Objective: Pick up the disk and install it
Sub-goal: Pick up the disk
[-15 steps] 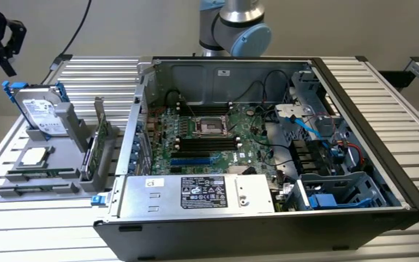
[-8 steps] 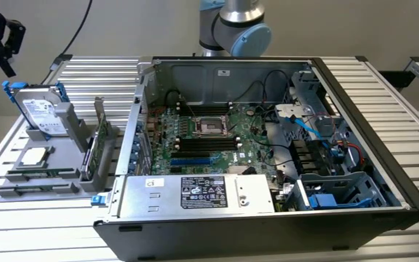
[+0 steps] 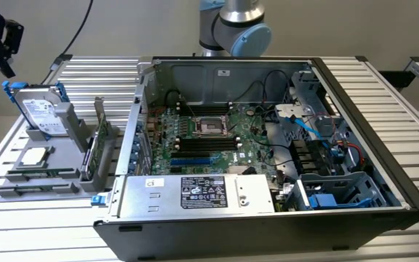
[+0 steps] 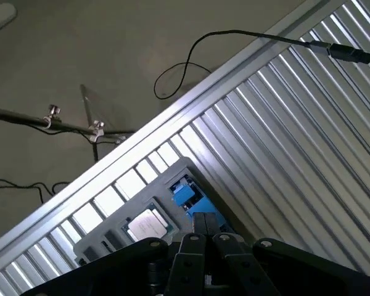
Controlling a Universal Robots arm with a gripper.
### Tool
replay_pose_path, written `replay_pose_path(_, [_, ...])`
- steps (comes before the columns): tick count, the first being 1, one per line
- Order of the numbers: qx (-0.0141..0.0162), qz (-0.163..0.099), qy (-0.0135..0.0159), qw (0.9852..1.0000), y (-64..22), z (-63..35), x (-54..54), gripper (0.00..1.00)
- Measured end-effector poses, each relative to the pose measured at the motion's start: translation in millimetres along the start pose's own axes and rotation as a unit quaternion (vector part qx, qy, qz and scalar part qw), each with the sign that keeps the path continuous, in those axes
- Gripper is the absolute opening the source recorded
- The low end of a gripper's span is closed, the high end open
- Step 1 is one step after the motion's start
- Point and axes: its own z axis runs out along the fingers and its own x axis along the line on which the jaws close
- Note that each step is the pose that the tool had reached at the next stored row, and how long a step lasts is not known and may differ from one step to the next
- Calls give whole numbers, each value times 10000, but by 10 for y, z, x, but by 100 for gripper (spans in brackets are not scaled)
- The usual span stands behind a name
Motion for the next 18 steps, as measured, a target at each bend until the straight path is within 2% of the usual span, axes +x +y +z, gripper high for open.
replay_pose_path(4, [-4,-356,35,9994,0,2,0,11])
replay_pose_path(9, [-9,-810,81,9967,0,3,0,11])
replay_pose_path(13, [-13,-1171,117,9930,0,5,0,11])
replay_pose_path(18, [-16,-1617,159,9867,-1,11,0,11])
